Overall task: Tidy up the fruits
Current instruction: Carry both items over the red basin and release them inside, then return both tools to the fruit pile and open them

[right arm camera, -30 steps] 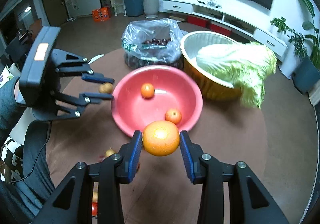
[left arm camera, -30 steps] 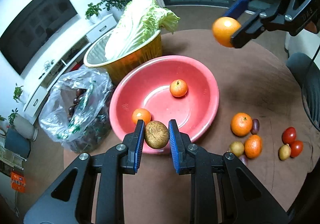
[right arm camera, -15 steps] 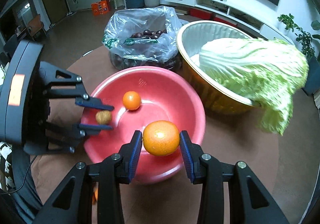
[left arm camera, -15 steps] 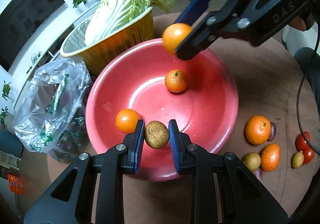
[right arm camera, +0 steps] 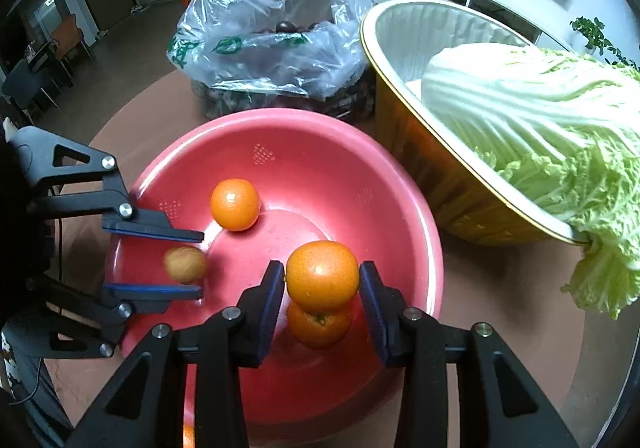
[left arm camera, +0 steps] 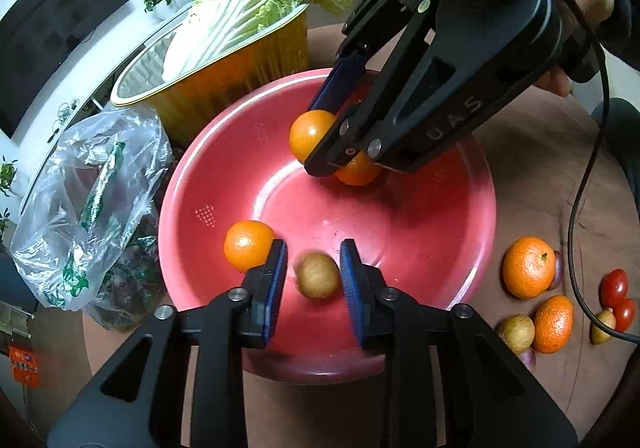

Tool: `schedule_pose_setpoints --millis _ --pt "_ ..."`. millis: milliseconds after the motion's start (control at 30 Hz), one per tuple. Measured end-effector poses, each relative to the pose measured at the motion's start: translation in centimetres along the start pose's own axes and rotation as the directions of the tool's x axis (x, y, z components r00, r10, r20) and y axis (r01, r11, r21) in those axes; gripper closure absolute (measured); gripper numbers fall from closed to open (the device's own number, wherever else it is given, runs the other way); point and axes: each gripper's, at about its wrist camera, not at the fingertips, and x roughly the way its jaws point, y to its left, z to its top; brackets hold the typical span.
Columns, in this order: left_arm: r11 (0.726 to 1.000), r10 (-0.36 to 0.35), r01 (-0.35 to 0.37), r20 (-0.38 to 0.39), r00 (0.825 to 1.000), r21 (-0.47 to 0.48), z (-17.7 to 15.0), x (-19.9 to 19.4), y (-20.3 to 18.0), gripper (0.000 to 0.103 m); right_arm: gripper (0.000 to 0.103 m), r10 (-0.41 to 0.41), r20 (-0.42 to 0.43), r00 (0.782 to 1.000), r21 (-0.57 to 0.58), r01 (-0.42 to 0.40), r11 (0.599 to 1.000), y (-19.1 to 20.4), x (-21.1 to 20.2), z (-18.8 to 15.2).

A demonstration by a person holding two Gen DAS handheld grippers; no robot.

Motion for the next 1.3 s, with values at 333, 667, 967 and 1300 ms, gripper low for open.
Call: schedule_pose_setpoints --millis 333,667,967,1300 --pt "0.999 0.023 -0.022 0.03 0.999 -0.026 0.0 -1.1 0.4 0.033 0.06 -0.009 -0.023 1.0 -0.001 0.008 1.0 0.0 0.5 0.1" --pt "0.995 0.065 -0.058 0.085 0.994 -0.081 -2.1 -5.5 -0.3 0.032 0.053 -0.014 0.057 0.998 0.003 0.014 1.0 0.6 -3.4 -1.8" --pt "0.985 0.051 -0.029 0.124 0.991 -0.171 -8.4 -10.1 -4.6 0.028 0.051 0.047 0.131 0.99 -0.044 -0.041 0.998 3.3 -9.1 -9.3" --pt "0.986 -0.037 0.061 0.155 0.987 -0.153 -11.1 -12.0 -14.8 0.028 0.051 0.117 0.041 0.992 -0.198 -0.107 0.974 10.0 -7.7 -14.3"
